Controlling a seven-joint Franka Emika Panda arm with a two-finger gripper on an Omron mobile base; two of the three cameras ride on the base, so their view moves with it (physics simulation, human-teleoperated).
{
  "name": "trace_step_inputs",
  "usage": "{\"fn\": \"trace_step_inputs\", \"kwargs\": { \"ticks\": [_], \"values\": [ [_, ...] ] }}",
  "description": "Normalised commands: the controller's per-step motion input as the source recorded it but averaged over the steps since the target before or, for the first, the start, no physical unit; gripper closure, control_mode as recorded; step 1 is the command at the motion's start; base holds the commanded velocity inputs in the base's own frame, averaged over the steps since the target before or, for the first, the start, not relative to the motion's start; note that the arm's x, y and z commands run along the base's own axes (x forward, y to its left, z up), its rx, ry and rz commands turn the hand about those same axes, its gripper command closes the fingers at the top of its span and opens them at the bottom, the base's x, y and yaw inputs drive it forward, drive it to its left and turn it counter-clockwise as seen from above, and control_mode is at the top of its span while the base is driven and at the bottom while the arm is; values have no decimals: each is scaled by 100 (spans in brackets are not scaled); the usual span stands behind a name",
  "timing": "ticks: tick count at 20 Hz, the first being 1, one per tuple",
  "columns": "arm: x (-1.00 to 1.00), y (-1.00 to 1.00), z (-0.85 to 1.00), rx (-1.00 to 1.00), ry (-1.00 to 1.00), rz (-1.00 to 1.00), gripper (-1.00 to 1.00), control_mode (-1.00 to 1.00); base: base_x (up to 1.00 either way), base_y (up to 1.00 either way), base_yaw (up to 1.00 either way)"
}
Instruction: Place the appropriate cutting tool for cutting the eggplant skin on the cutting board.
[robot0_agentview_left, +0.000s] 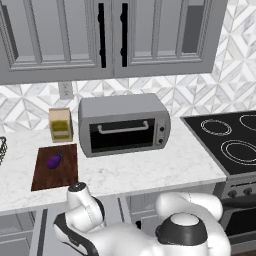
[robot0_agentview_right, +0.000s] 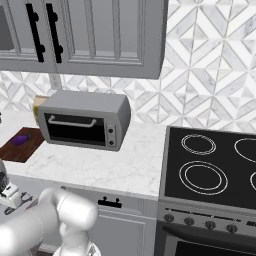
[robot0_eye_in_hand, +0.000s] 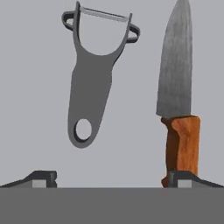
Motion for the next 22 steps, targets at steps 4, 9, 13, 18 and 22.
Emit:
{"fn": "trace_step_inputs", "kwargs": {
  "ticks": [4, 9, 13, 18, 22],
  "values": [
    [27, 6, -10, 0, -7, -8, -100, -100, 0, 0, 0],
    [23, 0, -9, -1, -7, -4, -100, -100, 0, 0, 0],
    [1, 0, -40, -1, -3, 0, -100, -100, 0, 0, 0],
    [3, 1, -35, 0, 0, 0, -100, -100, 0, 0, 0],
    [10, 0, -17, 0, 0, 0, -100, -100, 0, 0, 0]
  ]
}}
